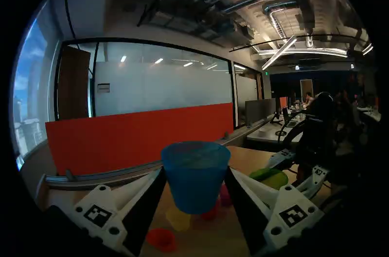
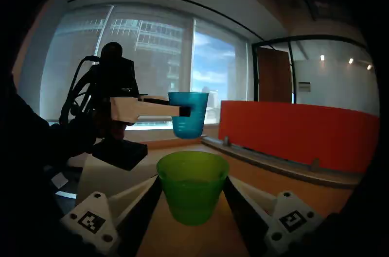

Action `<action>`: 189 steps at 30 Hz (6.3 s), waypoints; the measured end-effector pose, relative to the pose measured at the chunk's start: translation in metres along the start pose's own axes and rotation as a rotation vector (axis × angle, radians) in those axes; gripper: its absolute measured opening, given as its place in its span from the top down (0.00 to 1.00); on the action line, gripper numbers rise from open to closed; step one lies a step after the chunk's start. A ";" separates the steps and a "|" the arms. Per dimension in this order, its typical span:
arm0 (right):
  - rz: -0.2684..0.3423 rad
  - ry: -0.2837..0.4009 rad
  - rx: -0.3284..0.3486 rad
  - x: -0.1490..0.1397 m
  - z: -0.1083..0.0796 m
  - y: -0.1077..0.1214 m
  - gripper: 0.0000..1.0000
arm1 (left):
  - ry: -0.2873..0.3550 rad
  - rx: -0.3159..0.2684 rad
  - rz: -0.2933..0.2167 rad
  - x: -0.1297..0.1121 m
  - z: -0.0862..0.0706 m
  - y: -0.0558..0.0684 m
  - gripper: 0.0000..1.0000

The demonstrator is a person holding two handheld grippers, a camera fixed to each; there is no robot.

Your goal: Pour water

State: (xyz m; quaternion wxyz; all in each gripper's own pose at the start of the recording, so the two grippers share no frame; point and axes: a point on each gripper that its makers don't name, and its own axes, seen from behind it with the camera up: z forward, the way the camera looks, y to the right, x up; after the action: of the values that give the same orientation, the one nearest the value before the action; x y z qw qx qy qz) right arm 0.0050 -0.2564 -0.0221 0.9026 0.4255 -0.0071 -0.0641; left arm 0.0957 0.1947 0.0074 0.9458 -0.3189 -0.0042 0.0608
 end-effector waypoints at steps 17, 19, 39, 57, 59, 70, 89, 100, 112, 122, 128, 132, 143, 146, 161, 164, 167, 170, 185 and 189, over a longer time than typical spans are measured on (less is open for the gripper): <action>0.014 -0.037 -0.039 -0.008 -0.007 0.016 0.13 | -0.104 -0.016 -0.023 -0.050 0.001 0.000 0.18; 0.014 -0.049 -0.042 -0.011 -0.008 0.018 0.13 | -0.109 -0.020 -0.030 -0.054 0.000 0.000 0.18; 0.014 -0.215 -0.050 -0.057 -0.029 0.027 0.13 | -0.243 -0.066 -0.017 -0.114 -0.005 0.008 0.17; 0.026 -0.336 -0.022 -0.100 -0.035 0.029 0.12 | -0.393 -0.117 0.040 -0.171 0.000 0.019 0.17; 0.030 -0.349 -0.018 -0.105 -0.035 0.029 0.13 | -0.411 -0.125 0.042 -0.178 -0.001 0.020 0.17; 0.044 -0.425 0.001 -0.135 -0.033 0.030 0.13 | -0.510 -0.163 0.099 -0.213 -0.006 0.026 0.17; 0.069 -0.539 0.017 -0.185 -0.032 0.034 0.13 | -0.630 -0.210 0.106 -0.264 -0.002 0.028 0.16; 0.080 -0.565 0.013 -0.199 -0.030 0.037 0.13 | -0.653 -0.207 0.104 -0.283 -0.001 0.024 0.16; 0.083 -0.579 0.011 -0.209 -0.031 0.035 0.13 | -0.660 -0.198 0.097 -0.291 -0.007 0.021 0.16; 0.093 -0.572 0.002 -0.212 -0.033 0.036 0.13 | -0.675 -0.204 0.099 -0.298 -0.009 0.021 0.16; 0.096 -0.572 -0.003 -0.214 -0.037 0.036 0.11 | -0.691 -0.207 0.116 -0.303 -0.011 0.022 0.16; 0.101 -0.567 -0.008 -0.215 -0.040 0.036 0.11 | -0.699 -0.207 0.114 -0.306 -0.012 0.022 0.16; 0.111 -0.561 -0.009 -0.216 -0.044 0.032 0.07 | -0.720 -0.203 0.089 -0.311 -0.020 0.021 0.16; 0.126 -0.562 -0.016 -0.217 -0.047 0.032 0.05 | -0.719 -0.200 0.089 -0.310 -0.023 0.021 0.16; 0.146 -0.541 -0.115 -0.209 -0.096 0.034 0.04 | -0.704 -0.136 0.086 -0.297 -0.060 0.011 0.16; 0.154 -0.523 -0.143 -0.202 -0.109 0.035 0.04 | -0.695 -0.111 0.076 -0.292 -0.071 0.007 0.16; 0.156 -0.508 -0.167 -0.196 -0.121 0.034 0.03 | -0.684 -0.090 0.063 -0.286 -0.084 0.005 0.16; 0.152 -0.491 -0.190 -0.190 -0.129 0.034 0.03 | -0.674 -0.069 0.054 -0.280 -0.095 0.004 0.16; 0.158 -0.323 -0.343 -0.156 -0.155 0.037 0.04 | -0.443 0.136 0.041 -0.219 -0.131 -0.021 0.16; 0.157 -0.267 -0.400 -0.141 -0.162 0.046 0.04 | -0.375 0.192 0.045 -0.200 -0.138 -0.032 0.16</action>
State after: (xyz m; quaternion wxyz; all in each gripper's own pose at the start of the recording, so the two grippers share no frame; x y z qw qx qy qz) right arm -0.1184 -0.0863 -0.0837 0.9621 0.2245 -0.1465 -0.0499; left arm -0.0927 0.0631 -0.0775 0.9528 -0.2107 -0.1674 0.1403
